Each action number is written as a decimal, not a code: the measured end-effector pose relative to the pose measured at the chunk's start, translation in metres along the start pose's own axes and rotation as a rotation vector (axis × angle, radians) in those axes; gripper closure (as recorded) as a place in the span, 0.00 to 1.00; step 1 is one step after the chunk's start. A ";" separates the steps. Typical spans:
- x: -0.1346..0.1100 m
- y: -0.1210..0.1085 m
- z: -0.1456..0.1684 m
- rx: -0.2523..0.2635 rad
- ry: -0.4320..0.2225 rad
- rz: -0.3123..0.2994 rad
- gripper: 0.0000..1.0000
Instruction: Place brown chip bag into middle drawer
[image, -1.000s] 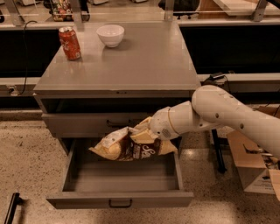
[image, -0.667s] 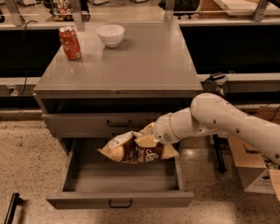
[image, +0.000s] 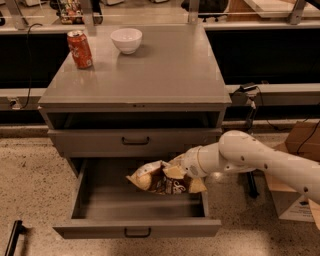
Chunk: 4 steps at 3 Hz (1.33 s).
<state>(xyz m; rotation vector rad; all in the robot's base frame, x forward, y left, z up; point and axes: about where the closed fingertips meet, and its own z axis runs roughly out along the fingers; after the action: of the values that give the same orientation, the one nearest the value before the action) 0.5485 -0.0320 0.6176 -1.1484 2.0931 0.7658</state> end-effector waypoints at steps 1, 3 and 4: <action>0.017 -0.011 0.022 0.028 0.004 0.010 1.00; 0.036 -0.024 0.074 0.061 -0.034 -0.001 0.83; 0.043 -0.028 0.089 0.067 -0.047 -0.006 0.59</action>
Offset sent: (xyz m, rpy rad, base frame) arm 0.0265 0.0211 -0.0882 0.0091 -0.0403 -0.0626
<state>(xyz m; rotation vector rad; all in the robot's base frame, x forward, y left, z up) 0.5765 -0.0011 0.5234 -1.0903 2.0593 0.7083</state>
